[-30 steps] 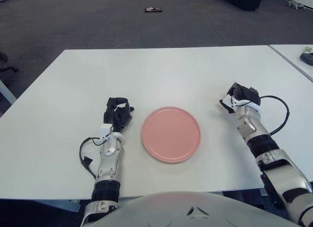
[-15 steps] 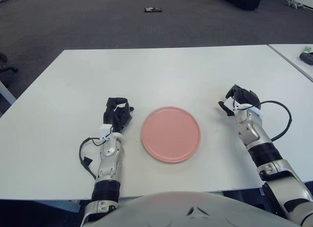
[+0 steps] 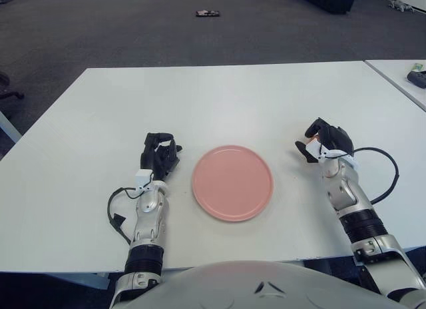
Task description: Put the apple into the plate.
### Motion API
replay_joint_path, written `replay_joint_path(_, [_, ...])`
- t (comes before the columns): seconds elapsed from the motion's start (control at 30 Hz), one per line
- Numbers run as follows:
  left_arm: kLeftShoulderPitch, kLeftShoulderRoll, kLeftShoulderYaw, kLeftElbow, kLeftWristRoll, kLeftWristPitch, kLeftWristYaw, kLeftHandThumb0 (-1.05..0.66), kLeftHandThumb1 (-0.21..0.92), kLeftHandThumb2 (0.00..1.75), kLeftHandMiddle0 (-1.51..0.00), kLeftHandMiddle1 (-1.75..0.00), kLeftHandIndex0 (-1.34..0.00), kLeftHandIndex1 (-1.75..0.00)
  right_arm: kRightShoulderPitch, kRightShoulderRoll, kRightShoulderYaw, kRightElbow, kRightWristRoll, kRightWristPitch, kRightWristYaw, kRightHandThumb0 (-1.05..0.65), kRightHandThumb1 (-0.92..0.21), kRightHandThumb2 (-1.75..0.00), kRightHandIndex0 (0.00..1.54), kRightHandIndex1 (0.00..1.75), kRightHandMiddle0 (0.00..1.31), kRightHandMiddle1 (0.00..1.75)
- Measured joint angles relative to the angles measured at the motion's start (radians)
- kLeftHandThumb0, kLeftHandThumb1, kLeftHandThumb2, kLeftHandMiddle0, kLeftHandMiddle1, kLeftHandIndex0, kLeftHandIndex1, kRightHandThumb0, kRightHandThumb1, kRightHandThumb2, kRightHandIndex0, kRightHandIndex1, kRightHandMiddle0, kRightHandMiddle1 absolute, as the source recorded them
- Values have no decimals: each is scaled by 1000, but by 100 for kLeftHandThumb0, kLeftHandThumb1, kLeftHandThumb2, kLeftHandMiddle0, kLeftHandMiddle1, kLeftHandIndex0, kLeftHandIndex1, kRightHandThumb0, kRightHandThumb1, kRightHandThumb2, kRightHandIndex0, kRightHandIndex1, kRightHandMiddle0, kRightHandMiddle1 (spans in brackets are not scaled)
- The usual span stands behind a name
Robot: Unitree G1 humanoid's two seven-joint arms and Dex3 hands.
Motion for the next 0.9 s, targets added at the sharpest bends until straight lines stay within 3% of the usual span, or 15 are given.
replay_joint_path(0.17, [-2,-1,0,2,-1,0,0,-36,84,65,-51,-137,-24,-175,15,16,-18,-9,9,-45,-34,-46,-38,-123,102,175,56,175])
replay_joint_path(0.43, [-4,-1,0,3,-1,0,0,-36,85,63,-50,-138,-24,-175,36,43,-70,-25,81,-182,-84,-48,-30,-133,102,175,62,175])
replay_joint_path(0.9, [-4,0,0,6,0,-7,0,-35,86,62,-52,-142,-23,-175,46,77,-150,-4,223,-506,-141,-51,-23,-142,118,175,68,175])
